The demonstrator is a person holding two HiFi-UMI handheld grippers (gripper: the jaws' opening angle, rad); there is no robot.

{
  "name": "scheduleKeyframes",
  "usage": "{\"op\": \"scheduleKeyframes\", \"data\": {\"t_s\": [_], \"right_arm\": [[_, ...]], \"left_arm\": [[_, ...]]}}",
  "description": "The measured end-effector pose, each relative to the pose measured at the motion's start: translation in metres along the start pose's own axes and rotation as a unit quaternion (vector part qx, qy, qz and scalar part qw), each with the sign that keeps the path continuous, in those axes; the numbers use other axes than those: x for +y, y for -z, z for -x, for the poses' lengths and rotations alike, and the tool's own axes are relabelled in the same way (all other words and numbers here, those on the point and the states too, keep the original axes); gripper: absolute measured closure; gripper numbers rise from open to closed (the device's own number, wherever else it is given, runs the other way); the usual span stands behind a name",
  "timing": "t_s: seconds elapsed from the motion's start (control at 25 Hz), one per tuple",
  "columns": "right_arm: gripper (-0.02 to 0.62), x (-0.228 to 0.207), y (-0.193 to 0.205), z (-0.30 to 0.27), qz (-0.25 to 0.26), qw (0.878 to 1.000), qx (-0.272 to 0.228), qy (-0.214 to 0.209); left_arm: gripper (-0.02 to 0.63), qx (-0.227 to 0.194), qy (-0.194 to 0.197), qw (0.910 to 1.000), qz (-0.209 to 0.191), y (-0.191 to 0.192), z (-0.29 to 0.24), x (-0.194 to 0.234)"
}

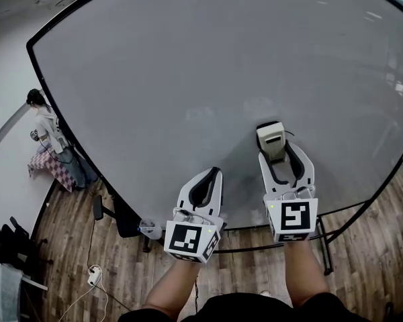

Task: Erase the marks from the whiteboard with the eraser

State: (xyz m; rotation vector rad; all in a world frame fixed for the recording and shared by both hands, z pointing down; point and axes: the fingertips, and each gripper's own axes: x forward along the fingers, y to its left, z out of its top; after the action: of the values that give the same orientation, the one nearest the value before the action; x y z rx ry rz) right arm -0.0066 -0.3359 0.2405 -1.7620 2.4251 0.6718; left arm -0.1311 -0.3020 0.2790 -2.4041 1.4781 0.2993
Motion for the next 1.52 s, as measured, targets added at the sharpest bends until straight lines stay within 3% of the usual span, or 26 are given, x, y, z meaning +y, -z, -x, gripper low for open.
{"op": "scheduleKeyframes", "data": {"t_s": [0.68, 1.52], "right_arm": [[0.350, -0.062, 0.006, 0.009, 0.001, 0.999, 0.000, 0.054], [0.348, -0.165, 0.021, 0.039, 0.000, 0.988, 0.016, 0.153]], "left_arm": [[0.580, 0.005, 0.011, 0.9998, 0.015, 0.007, -0.014, -0.019], [0.580, 0.010, 0.014, 0.9998, 0.008, 0.014, -0.019, -0.031]]}}
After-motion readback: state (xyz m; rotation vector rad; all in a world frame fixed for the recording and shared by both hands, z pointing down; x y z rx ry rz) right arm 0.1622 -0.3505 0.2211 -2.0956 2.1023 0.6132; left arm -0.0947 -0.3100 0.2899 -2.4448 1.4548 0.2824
